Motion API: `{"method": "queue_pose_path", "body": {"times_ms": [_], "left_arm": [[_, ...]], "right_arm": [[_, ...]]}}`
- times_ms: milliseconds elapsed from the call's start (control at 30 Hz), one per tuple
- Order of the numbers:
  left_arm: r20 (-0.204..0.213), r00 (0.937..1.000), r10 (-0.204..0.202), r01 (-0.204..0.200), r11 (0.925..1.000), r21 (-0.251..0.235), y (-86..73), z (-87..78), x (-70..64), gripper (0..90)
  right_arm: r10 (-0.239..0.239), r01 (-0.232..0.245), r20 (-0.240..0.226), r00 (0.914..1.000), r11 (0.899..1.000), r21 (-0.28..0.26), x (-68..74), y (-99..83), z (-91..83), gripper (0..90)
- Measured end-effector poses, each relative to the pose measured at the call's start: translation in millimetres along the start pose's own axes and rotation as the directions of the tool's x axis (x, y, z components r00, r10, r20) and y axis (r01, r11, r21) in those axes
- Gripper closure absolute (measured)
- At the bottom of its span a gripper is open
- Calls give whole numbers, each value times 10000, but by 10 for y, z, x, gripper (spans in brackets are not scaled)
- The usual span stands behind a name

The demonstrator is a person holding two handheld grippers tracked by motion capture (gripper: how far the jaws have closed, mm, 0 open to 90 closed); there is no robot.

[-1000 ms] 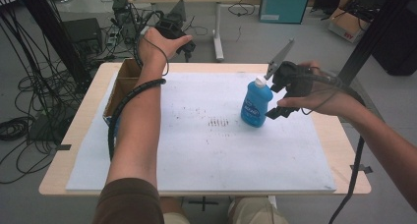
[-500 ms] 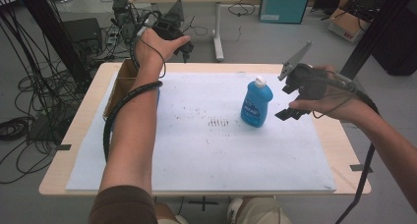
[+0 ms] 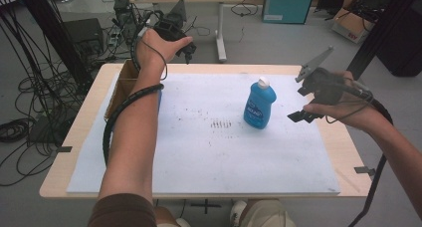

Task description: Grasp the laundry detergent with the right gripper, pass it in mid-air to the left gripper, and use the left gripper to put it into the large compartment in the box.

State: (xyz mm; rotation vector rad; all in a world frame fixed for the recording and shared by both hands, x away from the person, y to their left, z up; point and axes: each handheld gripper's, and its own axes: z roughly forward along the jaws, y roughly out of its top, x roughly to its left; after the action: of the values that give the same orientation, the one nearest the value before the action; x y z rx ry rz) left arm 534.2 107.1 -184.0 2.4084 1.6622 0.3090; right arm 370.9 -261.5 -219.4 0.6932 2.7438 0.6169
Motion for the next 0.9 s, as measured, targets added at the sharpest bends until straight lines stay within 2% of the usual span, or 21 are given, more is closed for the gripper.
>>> {"method": "queue_pose_path", "body": {"times_ms": [200,267,300,400,500,900], "left_arm": [[16,10000,64,-64,10000,-6,1,-19,-24,52],[9,9999,110,-110,9999,-46,5,-24,-33,52],[-18,9999,115,-115,9999,-79,3,-22,-37,52],[-4,9999,134,-134,9999,-65,4,-28,-40,52],[19,9999,145,-145,9998,-116,2,-33,-33,52],[36,9998,197,-196,9997,-141,-33,-32,-32,52]], "right_arm": [[445,-438,174,9989,9983,-393,-56,-147,-5,76],[315,-305,249,9992,9988,-387,-99,-193,-11,74],[486,-470,308,9983,9975,-529,-108,-222,6,72],[576,-557,354,9977,9972,-503,-145,-279,18,72],[968,-934,509,9940,9934,-660,-169,-340,64,71],[1401,-1349,486,9889,9861,-969,-189,-464,278,62]]}}
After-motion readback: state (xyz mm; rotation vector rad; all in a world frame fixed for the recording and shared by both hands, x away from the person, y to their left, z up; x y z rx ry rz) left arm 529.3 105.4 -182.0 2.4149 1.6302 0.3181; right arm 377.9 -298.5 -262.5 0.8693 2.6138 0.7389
